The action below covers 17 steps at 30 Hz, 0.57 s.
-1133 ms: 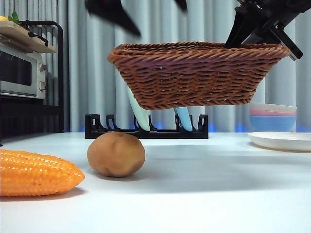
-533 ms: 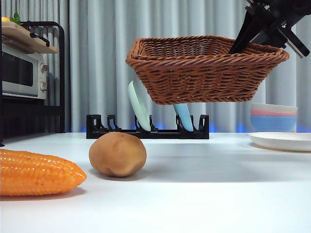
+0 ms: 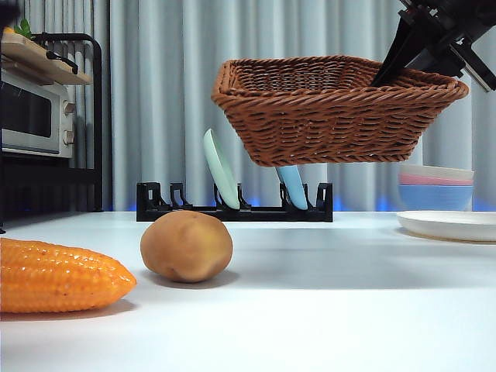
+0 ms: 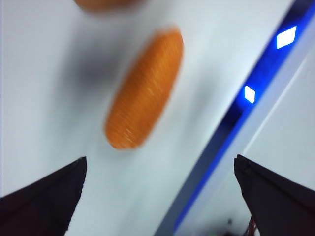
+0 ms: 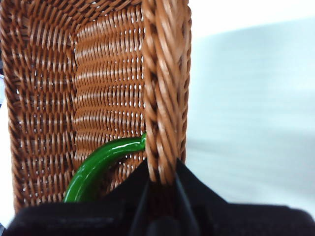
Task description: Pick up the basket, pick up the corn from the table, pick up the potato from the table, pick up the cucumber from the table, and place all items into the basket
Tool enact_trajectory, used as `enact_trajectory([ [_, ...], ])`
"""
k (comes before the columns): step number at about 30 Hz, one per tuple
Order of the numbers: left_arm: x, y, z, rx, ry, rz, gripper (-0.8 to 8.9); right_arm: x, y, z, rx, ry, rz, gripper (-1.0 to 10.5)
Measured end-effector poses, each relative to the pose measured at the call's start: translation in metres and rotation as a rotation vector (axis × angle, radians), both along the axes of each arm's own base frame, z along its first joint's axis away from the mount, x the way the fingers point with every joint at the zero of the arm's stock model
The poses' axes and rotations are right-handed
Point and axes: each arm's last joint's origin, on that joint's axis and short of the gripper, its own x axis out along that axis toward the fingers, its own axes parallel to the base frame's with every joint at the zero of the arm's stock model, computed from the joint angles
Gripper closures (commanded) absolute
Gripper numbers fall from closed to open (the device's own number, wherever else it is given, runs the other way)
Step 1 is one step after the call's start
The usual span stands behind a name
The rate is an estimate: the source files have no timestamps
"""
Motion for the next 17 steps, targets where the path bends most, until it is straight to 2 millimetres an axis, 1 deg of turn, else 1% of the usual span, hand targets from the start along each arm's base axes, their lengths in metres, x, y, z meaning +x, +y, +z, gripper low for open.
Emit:
enact_trajectory([
  [2,0.001,-0.001,-0.016,0.047,0.04,-0.023,3.03,0.0,0.0,0.0,-0.001,-0.005,0.003,9.6],
  [4,0.007,-0.007,-0.031,0.024,0.008,-0.058,2.72,0.0,0.0,0.0,0.001,-0.007,0.005,9.6],
  [7,0.021,-0.019,-0.038,-0.034,-0.069,-0.101,2.71,0.0,0.0,0.0,0.001,-0.007,0.006,9.6],
  [9,0.027,-0.025,-0.043,-0.042,-0.089,-0.122,2.71,0.0,0.0,0.0,0.0,-0.008,0.007,9.6],
  [12,0.037,-0.028,-0.053,-0.019,-0.073,-0.133,2.72,0.0,0.0,0.0,-0.003,-0.01,0.009,9.6],
  [17,0.053,-0.028,-0.074,0.012,0.022,-0.117,2.8,0.0,0.0,0.0,-0.003,-0.01,0.021,9.6],
])
